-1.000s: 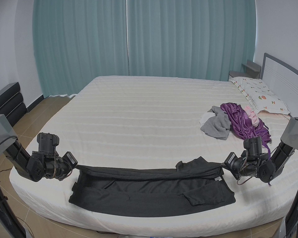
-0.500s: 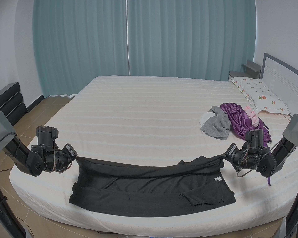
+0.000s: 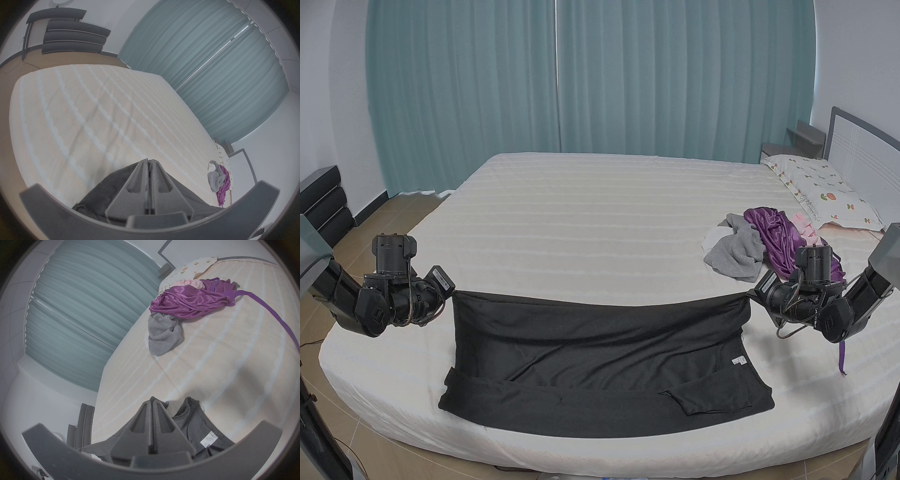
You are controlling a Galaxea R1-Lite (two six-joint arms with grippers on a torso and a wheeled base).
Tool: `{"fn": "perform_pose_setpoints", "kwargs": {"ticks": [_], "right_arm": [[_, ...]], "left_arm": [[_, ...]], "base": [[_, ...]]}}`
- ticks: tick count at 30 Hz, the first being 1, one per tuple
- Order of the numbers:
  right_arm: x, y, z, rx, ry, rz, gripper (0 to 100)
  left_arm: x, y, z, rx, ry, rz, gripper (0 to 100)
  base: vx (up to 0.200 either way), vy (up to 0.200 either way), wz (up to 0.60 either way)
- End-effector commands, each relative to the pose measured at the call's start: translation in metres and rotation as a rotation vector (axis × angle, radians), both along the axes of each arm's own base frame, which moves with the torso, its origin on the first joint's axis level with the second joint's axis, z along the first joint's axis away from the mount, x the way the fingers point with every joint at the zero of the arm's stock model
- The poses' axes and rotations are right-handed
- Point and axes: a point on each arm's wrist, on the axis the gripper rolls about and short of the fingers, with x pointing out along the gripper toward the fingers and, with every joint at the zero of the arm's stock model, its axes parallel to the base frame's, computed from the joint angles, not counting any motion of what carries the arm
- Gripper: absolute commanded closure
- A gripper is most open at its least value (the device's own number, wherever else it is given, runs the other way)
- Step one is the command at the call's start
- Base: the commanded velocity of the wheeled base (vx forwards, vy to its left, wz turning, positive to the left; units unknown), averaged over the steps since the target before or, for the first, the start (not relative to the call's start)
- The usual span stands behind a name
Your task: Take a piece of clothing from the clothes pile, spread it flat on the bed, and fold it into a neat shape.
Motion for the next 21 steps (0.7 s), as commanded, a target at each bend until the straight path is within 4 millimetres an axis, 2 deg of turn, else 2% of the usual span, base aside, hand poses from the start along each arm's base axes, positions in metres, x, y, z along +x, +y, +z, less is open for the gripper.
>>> {"fn": "perform_pose_setpoints", "kwargs": {"ticks": [1,6,11,16,21], "right_arm": [[0.006,-0.001,-0.001,0.002,-0.009,-0.002,100],[0.013,-0.001,0.002,0.007,-0.033,-0.002,100],[0.020,0.001,-0.004,0.008,-0.060,0.009,100],[0.024,0.001,0.000,0.016,-0.116,0.012,100],[0.029,0.003,-0.010,0.011,-0.119,0.016,100]], "left_arm": [[0.005,0.005,0.003,0.001,-0.019,0.017,100],[0.007,0.009,0.006,0.002,-0.031,0.029,100],[0.007,0.010,0.007,0.002,-0.036,0.031,100],[0.009,0.010,0.009,0.002,-0.047,0.032,100],[0.014,0.013,0.005,0.000,-0.040,0.039,100]], "base": [[0.000,0.000,0.00],[0.000,0.000,0.00],[0.000,0.000,0.00],[0.000,0.000,0.00],[0.000,0.000,0.00]]}}
